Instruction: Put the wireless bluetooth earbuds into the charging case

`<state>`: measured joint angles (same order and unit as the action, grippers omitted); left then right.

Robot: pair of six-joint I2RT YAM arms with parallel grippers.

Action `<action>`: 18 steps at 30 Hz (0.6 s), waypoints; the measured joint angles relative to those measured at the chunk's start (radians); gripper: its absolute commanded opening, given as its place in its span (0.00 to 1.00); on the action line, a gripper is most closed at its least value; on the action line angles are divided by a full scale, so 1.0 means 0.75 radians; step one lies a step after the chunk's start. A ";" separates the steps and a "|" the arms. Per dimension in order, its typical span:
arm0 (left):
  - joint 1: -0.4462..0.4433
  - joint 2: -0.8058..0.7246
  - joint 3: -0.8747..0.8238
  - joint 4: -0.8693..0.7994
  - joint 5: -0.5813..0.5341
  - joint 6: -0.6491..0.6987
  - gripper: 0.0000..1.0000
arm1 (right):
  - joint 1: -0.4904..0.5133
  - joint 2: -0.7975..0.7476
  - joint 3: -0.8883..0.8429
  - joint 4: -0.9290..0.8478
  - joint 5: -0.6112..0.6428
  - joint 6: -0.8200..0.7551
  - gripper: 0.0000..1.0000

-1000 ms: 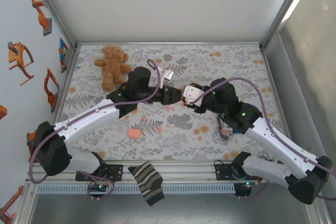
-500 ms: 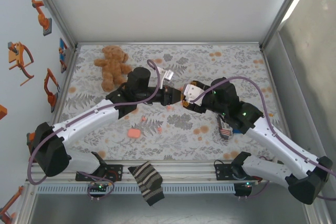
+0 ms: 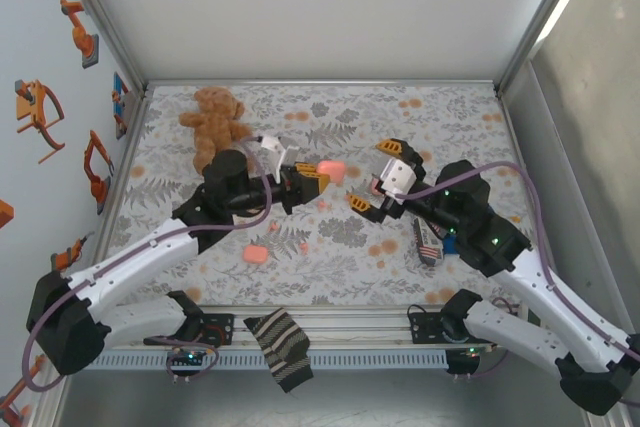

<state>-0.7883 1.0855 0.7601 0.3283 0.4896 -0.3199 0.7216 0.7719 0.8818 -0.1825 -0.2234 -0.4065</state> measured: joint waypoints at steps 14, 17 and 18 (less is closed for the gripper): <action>0.000 -0.190 -0.240 0.361 0.047 0.394 0.01 | -0.028 0.091 -0.014 0.140 -0.329 0.303 0.99; 0.000 -0.197 -0.247 0.374 0.072 0.433 0.01 | -0.028 0.168 0.024 0.139 -0.398 0.313 0.99; 0.000 -0.199 -0.247 0.375 0.076 0.445 0.01 | -0.028 0.188 0.038 0.139 -0.418 0.314 0.99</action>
<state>-0.7883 0.9360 0.5747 0.6094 0.5465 0.0139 0.7006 0.9131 0.9104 -0.0780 -0.5369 -0.1711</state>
